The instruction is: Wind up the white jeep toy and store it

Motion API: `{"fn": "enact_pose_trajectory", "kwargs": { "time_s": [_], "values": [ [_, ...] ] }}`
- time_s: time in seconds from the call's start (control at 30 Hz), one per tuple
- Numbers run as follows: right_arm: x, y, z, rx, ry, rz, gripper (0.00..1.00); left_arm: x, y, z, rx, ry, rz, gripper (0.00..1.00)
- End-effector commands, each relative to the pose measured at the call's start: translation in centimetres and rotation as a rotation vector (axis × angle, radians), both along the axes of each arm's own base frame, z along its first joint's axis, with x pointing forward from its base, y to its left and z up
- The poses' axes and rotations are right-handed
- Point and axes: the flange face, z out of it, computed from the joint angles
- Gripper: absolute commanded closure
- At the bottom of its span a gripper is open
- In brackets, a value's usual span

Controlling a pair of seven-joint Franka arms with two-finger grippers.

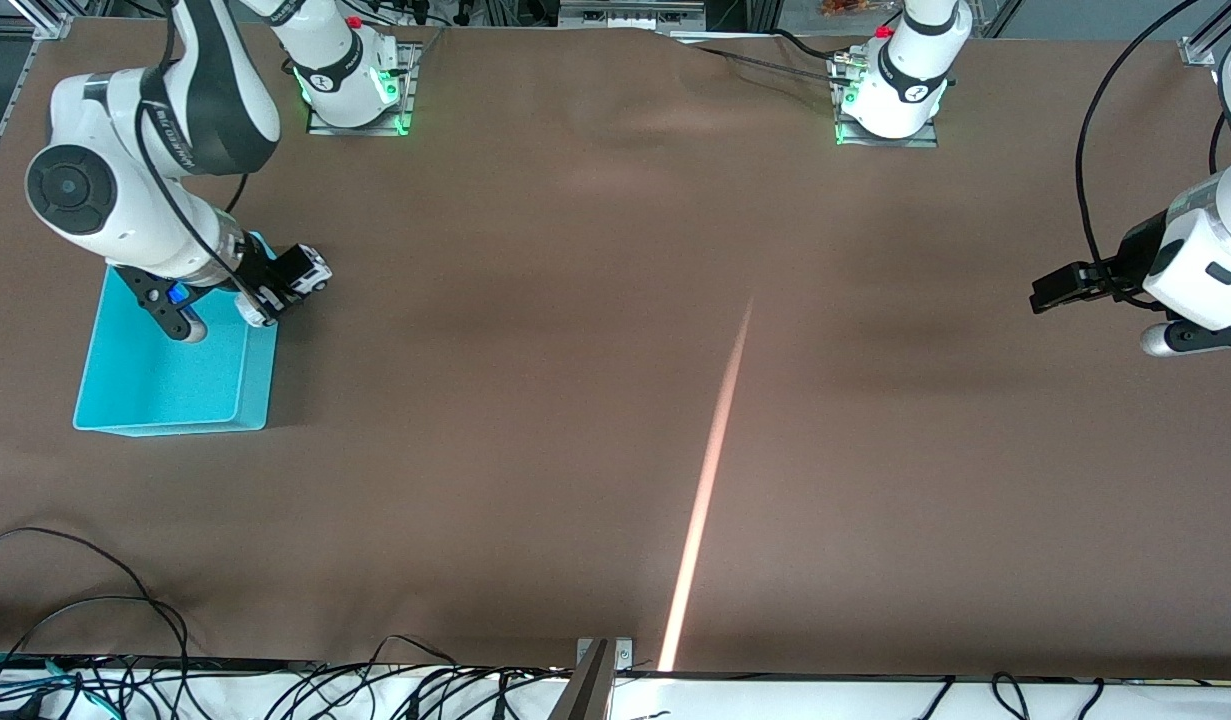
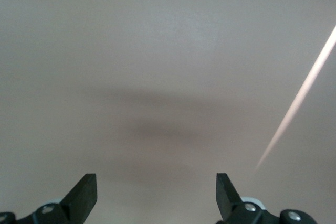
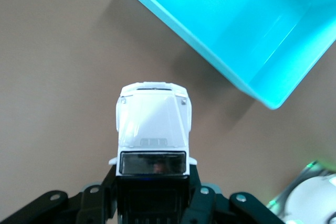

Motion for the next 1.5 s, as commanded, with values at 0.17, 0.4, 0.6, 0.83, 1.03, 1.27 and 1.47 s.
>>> {"fn": "enact_pose_trajectory", "kwargs": {
  "time_s": [0.17, 0.4, 0.6, 0.83, 1.03, 1.27, 1.47],
  "values": [
    [-1.1, -7.4, -1.0, 0.095, 0.049, 0.213, 1.0, -0.2, 0.1, 0.4, 0.004, -0.002, -0.017, 0.0],
    [-1.5, -15.6, -1.9, 0.135, 0.045, 0.299, 1.0, -0.2, 0.1, 0.3, 0.004, 0.0, -0.015, 0.0],
    [-1.5, -20.7, -4.5, 0.093, 0.037, 0.369, 1.0, -0.2, 0.1, 0.4, 0.004, -0.002, -0.014, 0.0],
    [-0.8, -23.4, -8.0, 0.064, 0.011, 0.405, 1.0, -0.2, 0.3, 0.4, 0.005, -0.002, -0.006, 0.0],
    [-0.2, -24.8, -12.4, 0.03, -0.005, 0.395, 1.0, -0.3, 0.6, 0.5, 0.004, -0.005, -0.001, 0.0],
    [-0.5, -25.7, -17.5, 0.022, 0.03, 0.39, 1.0, -0.3, 0.5, 0.6, 0.004, -0.006, -0.003, 0.0],
    [-0.6, -25.7, -19.7, 0.017, 0.046, 0.397, 1.0, -0.3, 0.6, 0.6, 0.006, -0.006, -0.002, 0.0]
  ]
}}
